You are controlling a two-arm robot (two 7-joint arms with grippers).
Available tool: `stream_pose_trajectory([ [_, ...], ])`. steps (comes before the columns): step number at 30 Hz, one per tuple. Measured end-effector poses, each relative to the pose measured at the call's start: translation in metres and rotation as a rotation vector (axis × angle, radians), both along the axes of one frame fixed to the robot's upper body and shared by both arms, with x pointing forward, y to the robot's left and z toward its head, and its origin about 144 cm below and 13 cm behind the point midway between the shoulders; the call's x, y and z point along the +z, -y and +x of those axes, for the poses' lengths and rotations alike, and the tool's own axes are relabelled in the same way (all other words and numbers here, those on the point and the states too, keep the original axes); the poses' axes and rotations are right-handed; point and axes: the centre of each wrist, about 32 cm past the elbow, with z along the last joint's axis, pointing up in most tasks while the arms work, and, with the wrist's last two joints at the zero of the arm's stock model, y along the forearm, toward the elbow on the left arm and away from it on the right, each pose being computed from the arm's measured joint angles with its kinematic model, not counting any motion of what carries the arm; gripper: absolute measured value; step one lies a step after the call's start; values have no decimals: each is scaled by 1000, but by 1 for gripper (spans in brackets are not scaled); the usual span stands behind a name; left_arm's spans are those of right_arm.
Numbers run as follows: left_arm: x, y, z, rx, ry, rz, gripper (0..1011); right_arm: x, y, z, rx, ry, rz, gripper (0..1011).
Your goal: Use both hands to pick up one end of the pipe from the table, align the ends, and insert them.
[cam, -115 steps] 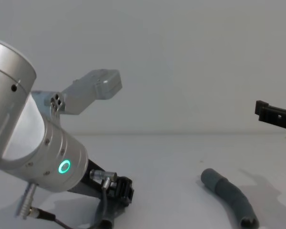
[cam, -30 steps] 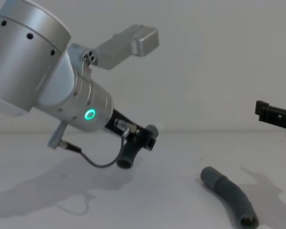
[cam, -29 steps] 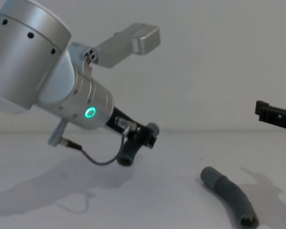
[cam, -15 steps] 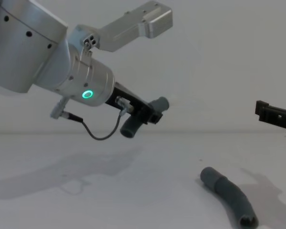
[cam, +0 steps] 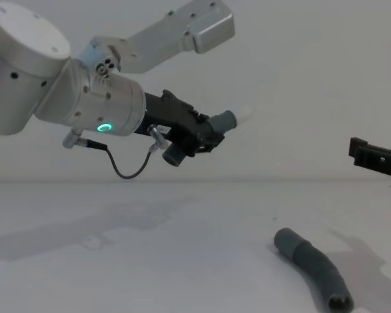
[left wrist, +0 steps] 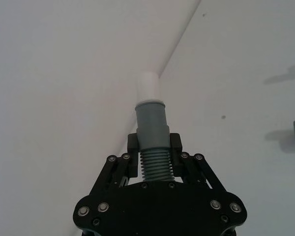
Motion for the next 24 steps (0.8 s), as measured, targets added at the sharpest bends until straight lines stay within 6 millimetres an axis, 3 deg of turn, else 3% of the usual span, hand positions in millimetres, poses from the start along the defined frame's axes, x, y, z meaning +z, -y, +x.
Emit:
stream_pose_trajectory([
  [24,-37,-23,11,-272,331,191,336,0,0,0,0,0,0,1000],
])
